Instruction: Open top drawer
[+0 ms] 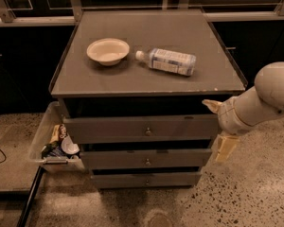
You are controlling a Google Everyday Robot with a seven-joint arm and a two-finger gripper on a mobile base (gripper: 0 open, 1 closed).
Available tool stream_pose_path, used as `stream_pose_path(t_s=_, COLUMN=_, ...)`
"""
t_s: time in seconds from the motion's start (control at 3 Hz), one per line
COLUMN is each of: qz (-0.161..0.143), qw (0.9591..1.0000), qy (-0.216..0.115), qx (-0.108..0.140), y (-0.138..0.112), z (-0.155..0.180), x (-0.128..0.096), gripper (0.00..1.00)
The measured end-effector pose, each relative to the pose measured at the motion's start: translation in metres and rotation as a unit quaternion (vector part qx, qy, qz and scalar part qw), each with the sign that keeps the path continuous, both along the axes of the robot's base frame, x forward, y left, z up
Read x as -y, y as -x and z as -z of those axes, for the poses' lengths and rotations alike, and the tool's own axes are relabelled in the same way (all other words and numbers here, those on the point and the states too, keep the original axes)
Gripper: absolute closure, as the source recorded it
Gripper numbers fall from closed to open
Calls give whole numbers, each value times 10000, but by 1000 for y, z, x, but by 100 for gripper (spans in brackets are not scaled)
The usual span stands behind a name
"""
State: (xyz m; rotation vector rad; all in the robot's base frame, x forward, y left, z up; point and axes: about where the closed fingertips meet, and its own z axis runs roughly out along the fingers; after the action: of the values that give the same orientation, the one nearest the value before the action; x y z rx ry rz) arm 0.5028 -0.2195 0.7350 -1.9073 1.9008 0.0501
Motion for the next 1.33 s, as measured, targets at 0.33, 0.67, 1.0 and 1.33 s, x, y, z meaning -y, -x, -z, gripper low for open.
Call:
stream_pose_path(t_s=0.33, qz=-418, qw=9986, qy=-136, qx=304, y=-25, z=25, x=-5, gripper=0)
stream_pose_path(t_s=0.67, qz=-714, qw=9964, qy=-252, qx=369, y=-46, z=47, x=-13, gripper=0)
stream_pose_path(t_s=1.0, qz=-875, qw=9951, qy=-367, qx=277, y=-60, z=67, x=-18, gripper=0)
stream_pose_path(t_s=1.33, qz=-961, qw=9941, qy=-453, qx=202, y=-66, z=79, x=-21, gripper=0)
